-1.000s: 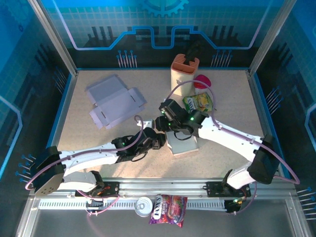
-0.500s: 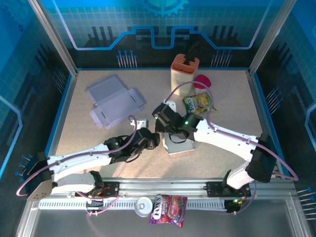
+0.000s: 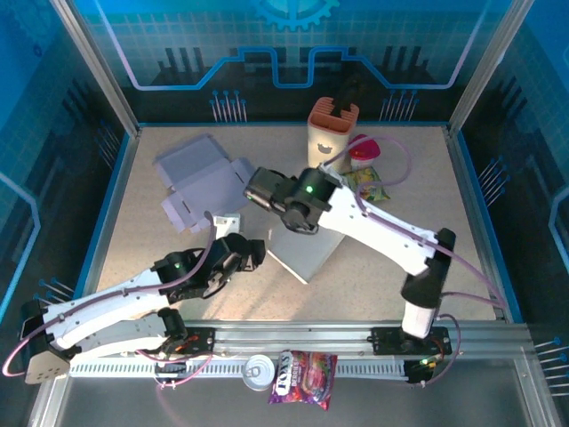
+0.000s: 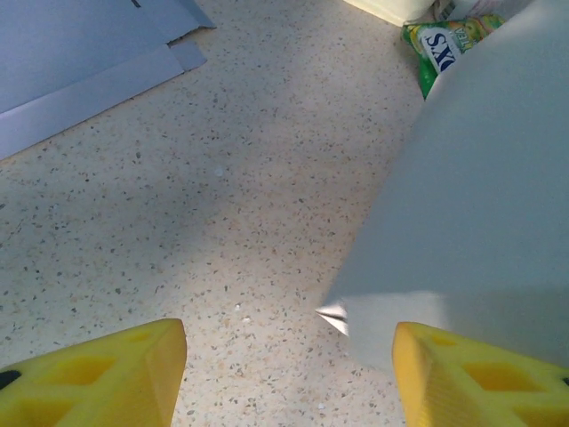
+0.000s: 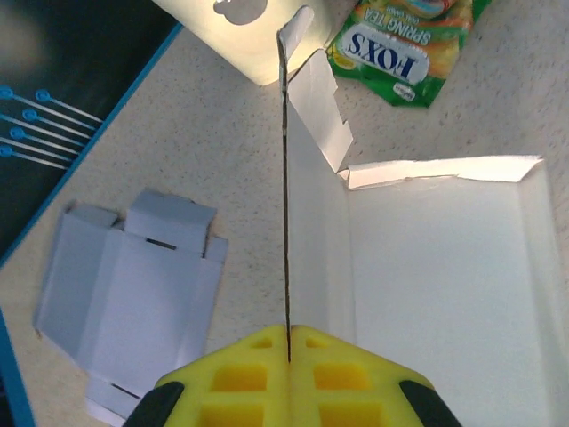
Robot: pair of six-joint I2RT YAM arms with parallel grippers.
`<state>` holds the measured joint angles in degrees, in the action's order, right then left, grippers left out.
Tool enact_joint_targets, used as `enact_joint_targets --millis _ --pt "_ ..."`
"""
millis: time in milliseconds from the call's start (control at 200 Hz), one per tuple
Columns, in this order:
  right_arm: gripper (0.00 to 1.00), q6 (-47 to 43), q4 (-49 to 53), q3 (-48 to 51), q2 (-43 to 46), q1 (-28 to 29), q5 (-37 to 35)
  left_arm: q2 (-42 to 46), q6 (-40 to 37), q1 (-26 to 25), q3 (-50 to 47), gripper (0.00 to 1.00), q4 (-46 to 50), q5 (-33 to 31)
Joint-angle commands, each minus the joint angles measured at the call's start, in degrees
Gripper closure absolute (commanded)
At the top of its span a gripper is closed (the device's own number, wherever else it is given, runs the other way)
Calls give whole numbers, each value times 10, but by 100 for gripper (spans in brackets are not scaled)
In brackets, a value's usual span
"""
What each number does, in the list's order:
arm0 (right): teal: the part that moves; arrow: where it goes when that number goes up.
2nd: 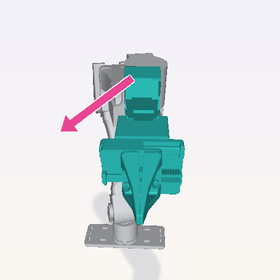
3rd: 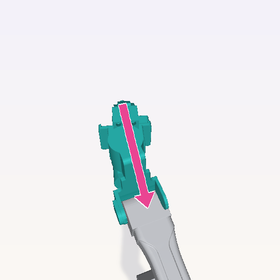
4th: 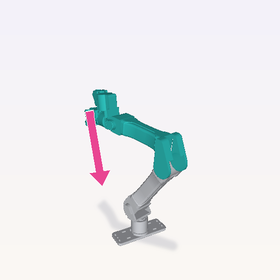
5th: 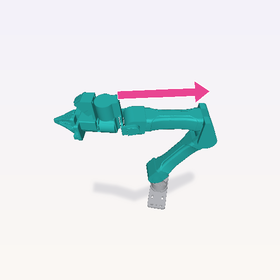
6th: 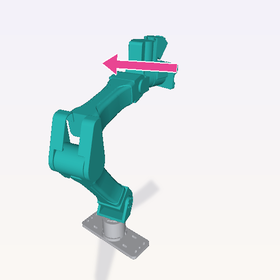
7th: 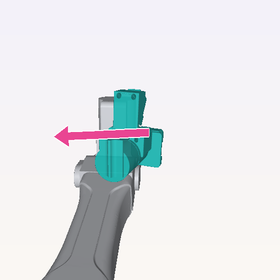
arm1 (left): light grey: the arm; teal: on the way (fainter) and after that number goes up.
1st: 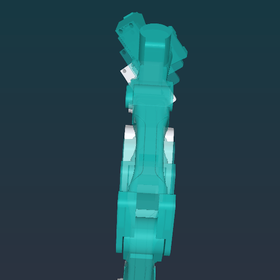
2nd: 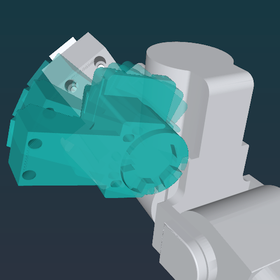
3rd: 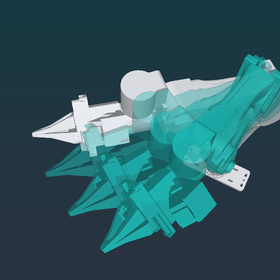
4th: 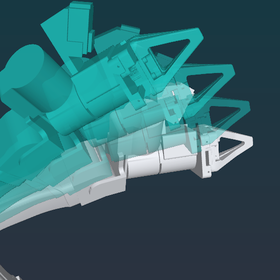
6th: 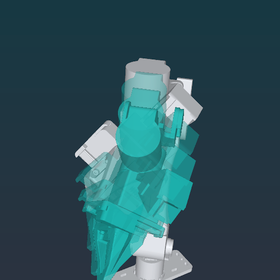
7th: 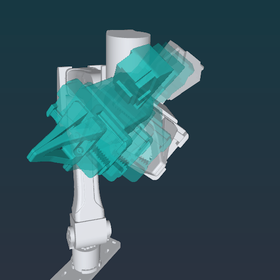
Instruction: Fold the paper box
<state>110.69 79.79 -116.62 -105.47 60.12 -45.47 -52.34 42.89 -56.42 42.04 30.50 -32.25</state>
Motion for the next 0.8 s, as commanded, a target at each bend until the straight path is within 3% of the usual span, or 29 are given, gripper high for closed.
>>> enact_joint_targets --millis 0,250,495,715,795 --pt "100 306 203 -24 -29 -20 29 3 -26 -3 13 37 21 12" --pt "100 331 192 -27 -53 -64 79 25 -46 -3 -11 38 26 35" --pt "99 241 56 101 -11 -107 123 7 -89 -3 -29 35 -23 77" --pt "79 200 -6 169 29 -121 124 -49 -109 -3 -28 29 -79 105" --pt "76 177 -31 192 54 -120 107 -65 -115 -3 -26 27 -101 118"
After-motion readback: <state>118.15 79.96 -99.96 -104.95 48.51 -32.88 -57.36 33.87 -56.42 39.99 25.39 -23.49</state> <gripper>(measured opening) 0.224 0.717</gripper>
